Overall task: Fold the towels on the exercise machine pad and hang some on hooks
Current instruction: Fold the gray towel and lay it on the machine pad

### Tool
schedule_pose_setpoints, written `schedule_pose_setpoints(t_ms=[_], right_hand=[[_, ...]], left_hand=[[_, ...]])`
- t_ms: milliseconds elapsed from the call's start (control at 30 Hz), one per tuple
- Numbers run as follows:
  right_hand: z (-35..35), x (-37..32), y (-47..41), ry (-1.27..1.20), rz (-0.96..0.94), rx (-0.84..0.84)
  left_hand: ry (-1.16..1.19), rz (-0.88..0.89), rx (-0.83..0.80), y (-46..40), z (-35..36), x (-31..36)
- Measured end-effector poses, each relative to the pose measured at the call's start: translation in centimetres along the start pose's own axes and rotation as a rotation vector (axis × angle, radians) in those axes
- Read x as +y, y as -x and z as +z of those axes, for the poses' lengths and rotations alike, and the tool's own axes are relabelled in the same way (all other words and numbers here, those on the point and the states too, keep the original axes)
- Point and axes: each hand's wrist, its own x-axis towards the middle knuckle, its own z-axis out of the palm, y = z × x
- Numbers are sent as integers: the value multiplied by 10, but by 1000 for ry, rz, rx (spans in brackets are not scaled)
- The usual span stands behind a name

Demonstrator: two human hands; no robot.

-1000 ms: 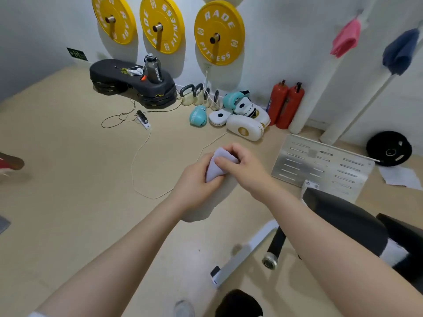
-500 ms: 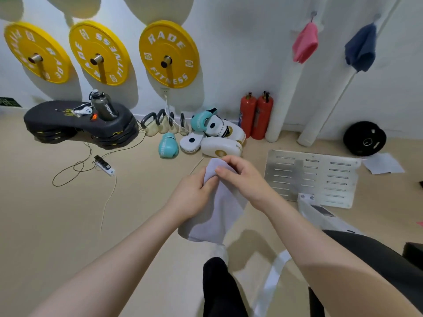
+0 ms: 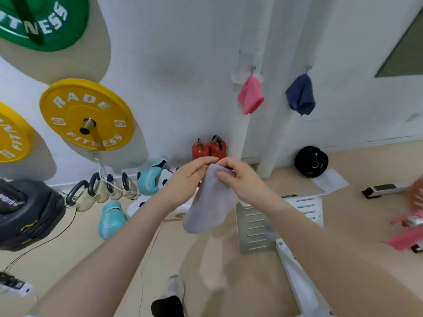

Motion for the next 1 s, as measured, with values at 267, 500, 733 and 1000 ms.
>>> schedule_pose_setpoints(t_ms=[267, 500, 733, 1000], right_hand=[[-50, 37, -141, -182, 102, 255], [-122, 52, -255, -247, 64, 492], [-221, 121, -351, -284, 87, 662], [-326, 108, -439, -174, 2, 580]], left_hand=[[-54, 243, -265, -193, -36, -2], [-63, 482, -325, -352, -34, 43], [-271, 660, -279, -506, 13, 82], [-288, 693, -253, -626, 5, 153]])
